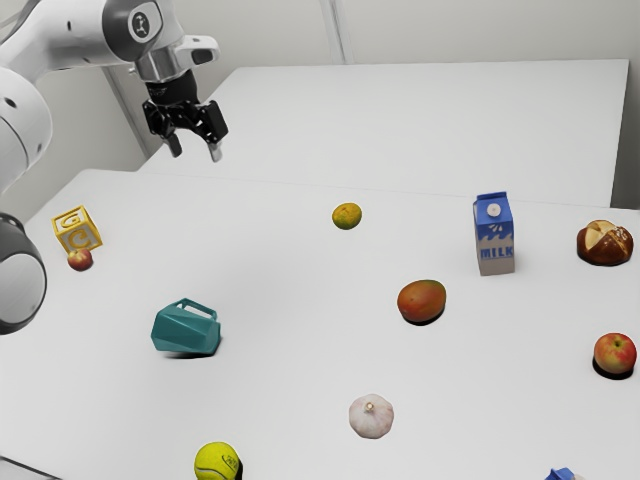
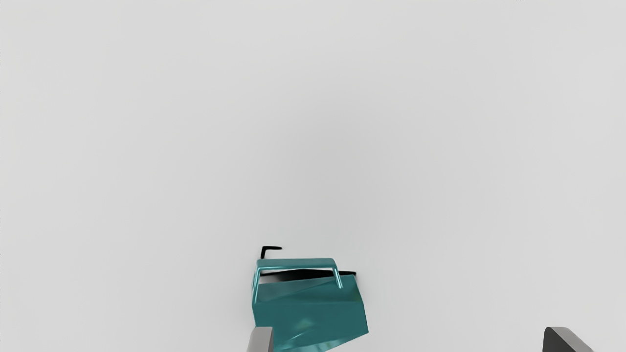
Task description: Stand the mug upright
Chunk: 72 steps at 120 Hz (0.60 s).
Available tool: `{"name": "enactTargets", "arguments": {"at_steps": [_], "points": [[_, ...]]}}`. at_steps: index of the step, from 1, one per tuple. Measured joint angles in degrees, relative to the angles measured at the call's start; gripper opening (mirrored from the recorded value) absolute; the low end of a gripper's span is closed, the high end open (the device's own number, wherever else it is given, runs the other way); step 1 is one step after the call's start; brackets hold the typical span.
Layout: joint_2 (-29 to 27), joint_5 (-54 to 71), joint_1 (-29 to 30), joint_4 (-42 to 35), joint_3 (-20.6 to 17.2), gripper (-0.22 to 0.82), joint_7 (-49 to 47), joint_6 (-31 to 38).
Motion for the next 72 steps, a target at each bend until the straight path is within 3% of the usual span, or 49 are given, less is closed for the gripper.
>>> {"name": "enactTargets", "arguments": {"at_steps": [36, 61, 72], "points": [[-0.62, -0.36, 0.0, -1.55, 0.31, 0.6, 0.89, 0.03], [-15.83, -1.07, -0.3, -27.4, 0.48, 0.6, 0.25, 9.94], [-21.21, -2.31, -1.5, -36.62, 2.99, 0.6, 0.56, 14.42]]}}
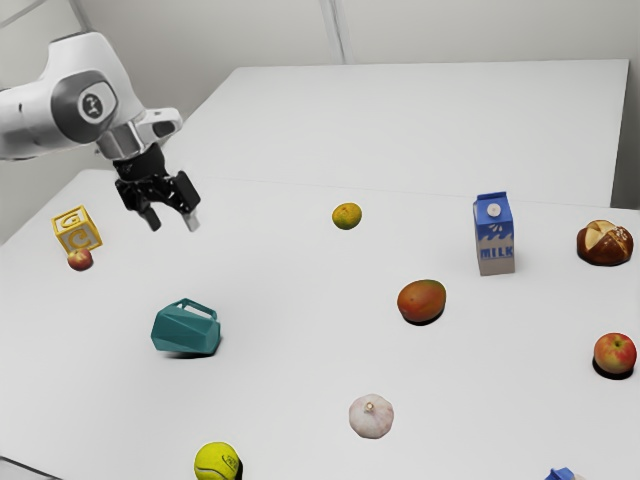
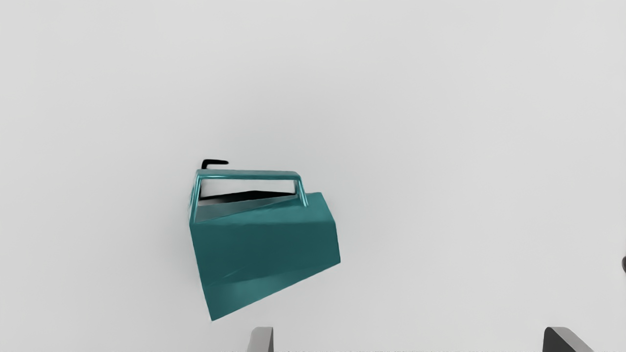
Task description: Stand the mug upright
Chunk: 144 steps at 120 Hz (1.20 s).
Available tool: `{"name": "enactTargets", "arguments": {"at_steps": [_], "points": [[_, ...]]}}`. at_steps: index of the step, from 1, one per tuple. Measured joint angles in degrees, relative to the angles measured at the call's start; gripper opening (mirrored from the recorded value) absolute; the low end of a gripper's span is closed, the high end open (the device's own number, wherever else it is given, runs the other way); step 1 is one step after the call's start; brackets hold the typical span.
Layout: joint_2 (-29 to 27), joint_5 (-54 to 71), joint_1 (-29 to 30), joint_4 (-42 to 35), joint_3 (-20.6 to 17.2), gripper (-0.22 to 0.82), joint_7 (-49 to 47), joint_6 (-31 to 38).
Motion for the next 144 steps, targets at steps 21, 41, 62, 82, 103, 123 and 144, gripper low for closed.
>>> {"name": "enactTargets", "arguments": {"at_steps": [21, 41, 62, 82, 103, 123, 144], "points": [[-4.27, -2.83, 0.52, -11.06, 7.68, 0.6, 2.43, 6.26], [-6.01, -4.76, -0.65, -17.95, 14.5, 0.6, 6.22, 11.18], [-10.14, -5.45, -2.89, -24.65, 19.46, 0.6, 10.31, 15.68], [-11.36, -5.63, -4.51, -28.81, 22.46, 0.6, 14.01, 20.11], [-8.73, -8.96, -5.57, -29.91, 23.11, 0.6, 17.8, 24.21], [-5.73, -15.19, -5.88, -29.97, 23.14, 0.6, 21.88, 27.19], [-3.33, -23.63, -5.85, -29.98, 23.14, 0.6, 26.5, 28.5]]}}
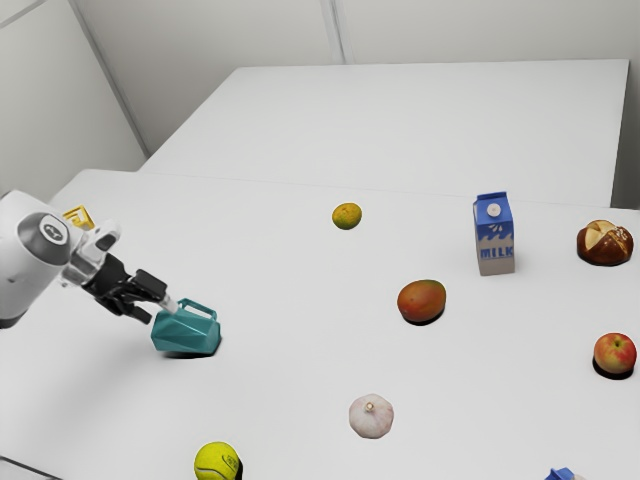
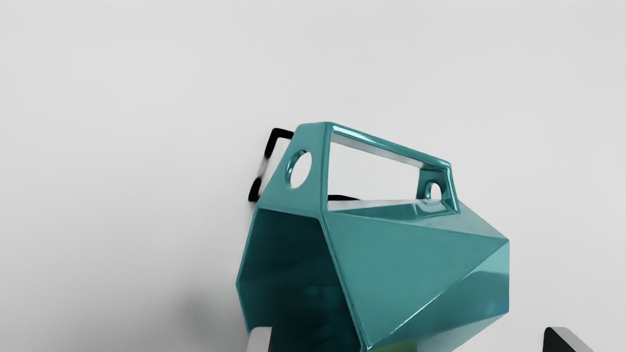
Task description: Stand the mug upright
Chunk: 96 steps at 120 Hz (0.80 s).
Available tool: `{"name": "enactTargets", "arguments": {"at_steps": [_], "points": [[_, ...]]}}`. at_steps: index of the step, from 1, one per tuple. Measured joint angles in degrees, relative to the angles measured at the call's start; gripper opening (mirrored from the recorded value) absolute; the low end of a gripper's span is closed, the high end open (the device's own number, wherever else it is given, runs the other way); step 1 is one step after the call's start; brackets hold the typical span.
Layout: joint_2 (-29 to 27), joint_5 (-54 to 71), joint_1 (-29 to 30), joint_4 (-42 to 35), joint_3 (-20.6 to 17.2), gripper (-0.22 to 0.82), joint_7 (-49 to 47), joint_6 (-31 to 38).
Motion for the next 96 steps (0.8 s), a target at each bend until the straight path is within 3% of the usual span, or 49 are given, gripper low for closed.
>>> {"name": "enactTargets", "arguments": {"at_steps": [57, 96], "points": [[6.12, -19.27, 1.44, -0.66, 0.0, 0.6, 10.73, -5.01], [6.46, -22.65, 3.21, -1.15, 1.61, 0.59, 16.95, -9.48]]}}
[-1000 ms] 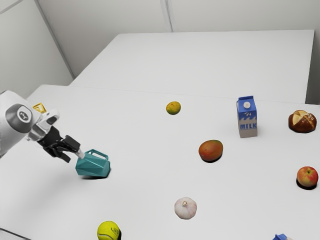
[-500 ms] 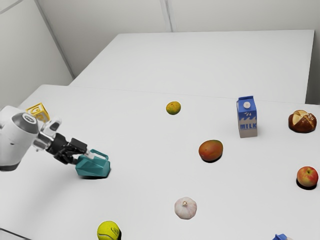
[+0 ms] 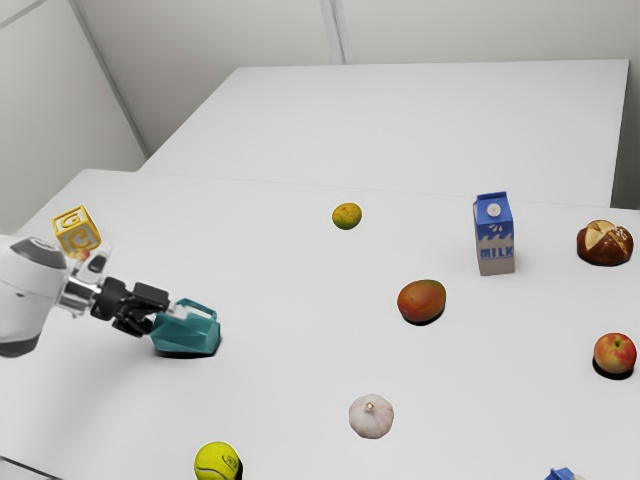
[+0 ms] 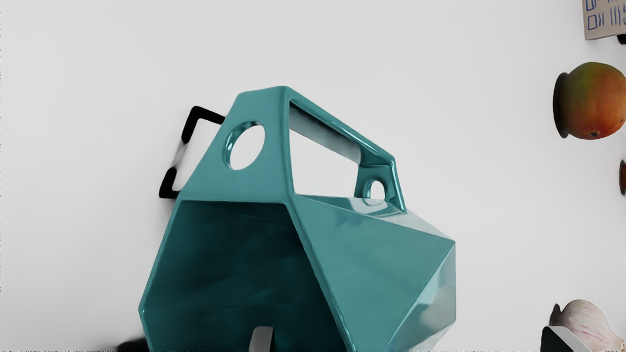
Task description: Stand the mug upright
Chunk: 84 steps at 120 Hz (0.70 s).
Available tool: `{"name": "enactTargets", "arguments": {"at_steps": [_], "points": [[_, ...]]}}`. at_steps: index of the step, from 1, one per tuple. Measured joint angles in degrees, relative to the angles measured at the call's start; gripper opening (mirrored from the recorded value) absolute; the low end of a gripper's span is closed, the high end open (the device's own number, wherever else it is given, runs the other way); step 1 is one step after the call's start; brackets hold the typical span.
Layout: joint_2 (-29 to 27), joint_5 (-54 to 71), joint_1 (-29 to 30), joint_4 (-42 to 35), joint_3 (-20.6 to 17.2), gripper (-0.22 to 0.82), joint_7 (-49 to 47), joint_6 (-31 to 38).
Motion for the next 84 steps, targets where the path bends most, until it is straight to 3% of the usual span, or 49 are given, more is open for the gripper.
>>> {"name": "enactTargets", "arguments": {"at_steps": [84], "points": [[-0.36, -0.59, -0.39, 0.01, 0.24, 0.05, 6.92, -0.94]]}}
